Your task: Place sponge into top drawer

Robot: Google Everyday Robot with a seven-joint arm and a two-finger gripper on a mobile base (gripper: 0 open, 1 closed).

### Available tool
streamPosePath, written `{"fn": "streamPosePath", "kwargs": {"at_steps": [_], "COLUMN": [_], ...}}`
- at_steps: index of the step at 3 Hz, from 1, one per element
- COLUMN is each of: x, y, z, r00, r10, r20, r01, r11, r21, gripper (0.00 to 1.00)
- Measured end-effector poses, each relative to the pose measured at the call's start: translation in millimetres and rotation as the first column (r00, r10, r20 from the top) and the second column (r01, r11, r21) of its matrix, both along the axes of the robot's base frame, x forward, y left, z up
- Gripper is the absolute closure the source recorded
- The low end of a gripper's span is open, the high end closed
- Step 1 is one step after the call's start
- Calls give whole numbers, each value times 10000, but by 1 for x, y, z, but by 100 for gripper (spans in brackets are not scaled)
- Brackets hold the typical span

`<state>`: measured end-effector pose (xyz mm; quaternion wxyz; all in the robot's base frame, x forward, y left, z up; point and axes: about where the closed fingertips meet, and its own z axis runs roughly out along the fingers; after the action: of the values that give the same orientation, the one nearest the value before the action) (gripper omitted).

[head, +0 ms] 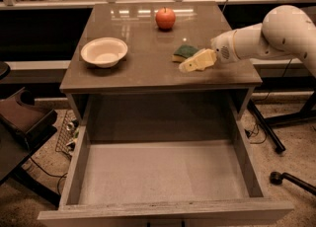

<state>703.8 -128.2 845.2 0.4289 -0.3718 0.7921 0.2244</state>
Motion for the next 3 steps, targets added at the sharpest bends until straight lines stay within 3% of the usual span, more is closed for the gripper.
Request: {"fn": "streamPosePath", "kwargs": {"at_steps": [1,3], "x": [1,-6], "y": [6,17], "z": [-7,-24], "r00": [9999,9990], "r10": [124,413], "r20": [-86,-147], "r01": [-124,-416], "r11": [9999,9990], "r21": [27,-165], "gripper": [0,40]}}
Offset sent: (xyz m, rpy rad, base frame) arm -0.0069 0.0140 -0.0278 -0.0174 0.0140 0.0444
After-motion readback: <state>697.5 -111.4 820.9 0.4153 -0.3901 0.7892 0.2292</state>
